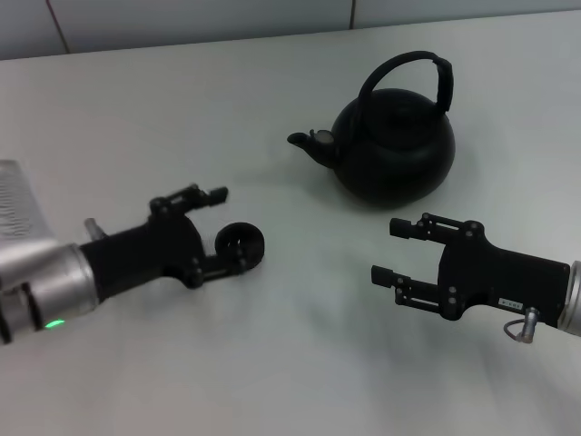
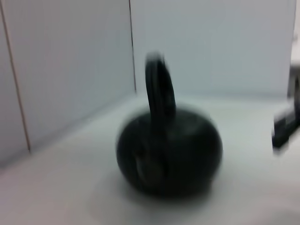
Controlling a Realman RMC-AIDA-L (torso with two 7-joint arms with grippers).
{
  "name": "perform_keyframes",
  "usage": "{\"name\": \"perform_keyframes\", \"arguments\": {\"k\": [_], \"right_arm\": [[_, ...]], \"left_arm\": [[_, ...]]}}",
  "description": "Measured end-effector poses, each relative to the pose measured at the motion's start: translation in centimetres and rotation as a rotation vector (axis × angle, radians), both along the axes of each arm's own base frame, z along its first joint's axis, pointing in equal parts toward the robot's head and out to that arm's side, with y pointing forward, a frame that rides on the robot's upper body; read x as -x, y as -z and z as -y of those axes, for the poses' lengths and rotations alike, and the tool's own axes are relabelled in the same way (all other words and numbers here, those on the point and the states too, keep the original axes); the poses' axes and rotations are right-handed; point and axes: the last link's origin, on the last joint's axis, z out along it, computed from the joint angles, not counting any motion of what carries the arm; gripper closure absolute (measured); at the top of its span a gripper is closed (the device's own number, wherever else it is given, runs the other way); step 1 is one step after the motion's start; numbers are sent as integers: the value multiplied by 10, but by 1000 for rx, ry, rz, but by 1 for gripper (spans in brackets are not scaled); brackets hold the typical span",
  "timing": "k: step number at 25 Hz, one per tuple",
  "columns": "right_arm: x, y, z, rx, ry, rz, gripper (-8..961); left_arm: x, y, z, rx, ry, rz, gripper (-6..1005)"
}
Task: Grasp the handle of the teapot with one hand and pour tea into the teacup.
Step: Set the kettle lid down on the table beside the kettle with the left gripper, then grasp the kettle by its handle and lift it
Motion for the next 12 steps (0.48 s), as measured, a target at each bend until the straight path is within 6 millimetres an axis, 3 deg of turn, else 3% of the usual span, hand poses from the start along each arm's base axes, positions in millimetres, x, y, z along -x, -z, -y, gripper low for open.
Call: {"name": "perform_keyframes", "arguments": {"k": [2, 6, 9, 11, 12], "right_arm": [[0, 0, 0, 0, 0, 0, 279], [1, 0, -1, 0, -3, 0, 278], [1, 0, -2, 0, -5, 0, 278], [2, 0, -2, 0, -7, -1, 278], [2, 0, -2, 0, -7, -1, 278]], "left_arm": [[-3, -31, 9, -78, 55, 124, 188], [0, -55, 24, -95, 99, 187, 188], [9, -73, 40, -81, 100, 224, 189], [33, -105, 69, -78, 52, 288, 189], [33, -105, 69, -78, 52, 288, 189]]}}
